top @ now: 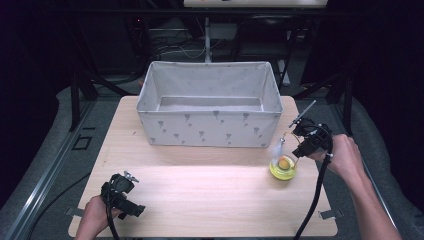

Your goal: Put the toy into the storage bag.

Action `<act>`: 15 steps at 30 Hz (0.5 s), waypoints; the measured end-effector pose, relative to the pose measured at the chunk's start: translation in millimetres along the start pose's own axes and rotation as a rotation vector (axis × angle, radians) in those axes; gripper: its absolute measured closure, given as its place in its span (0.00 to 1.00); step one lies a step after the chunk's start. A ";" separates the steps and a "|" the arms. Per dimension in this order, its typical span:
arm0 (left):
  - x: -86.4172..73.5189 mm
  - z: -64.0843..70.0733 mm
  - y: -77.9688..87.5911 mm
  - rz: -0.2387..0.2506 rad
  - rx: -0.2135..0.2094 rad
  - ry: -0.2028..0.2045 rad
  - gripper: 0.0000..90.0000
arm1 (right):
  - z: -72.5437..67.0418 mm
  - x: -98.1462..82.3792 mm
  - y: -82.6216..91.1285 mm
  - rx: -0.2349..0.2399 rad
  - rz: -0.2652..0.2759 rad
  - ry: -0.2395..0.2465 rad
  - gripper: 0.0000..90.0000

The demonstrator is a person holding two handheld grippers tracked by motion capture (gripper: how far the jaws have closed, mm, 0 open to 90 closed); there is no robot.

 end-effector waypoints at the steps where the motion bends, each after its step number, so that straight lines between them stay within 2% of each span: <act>1: 0.1 0.1 0.0 0.000 0.000 0.000 0.01 | 0.3 0.3 0.5 0.002 -0.008 0.006 0.77; 10: -0.2 0.1 -0.1 -0.002 0.000 0.000 0.01 | 0.0 4.5 2.0 -0.006 -0.018 0.026 0.88; 13: -0.2 -0.2 -0.1 -0.003 0.001 -0.001 0.01 | -1.1 5.4 0.7 0.000 -0.004 0.021 0.90; 15: -0.1 0.0 -0.1 -0.004 -0.001 0.000 0.01 | -0.9 5.7 1.2 0.001 -0.020 0.030 0.91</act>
Point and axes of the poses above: each handheld gripper's, and its own axes: y roughly backward along the jaws, x roughly out of its top, z roughly to its right, the point moved 5 cm from there along -y, roughly forward along the jaws, and after that the axes turned 12 degrees about z, right-handed, at the moved point
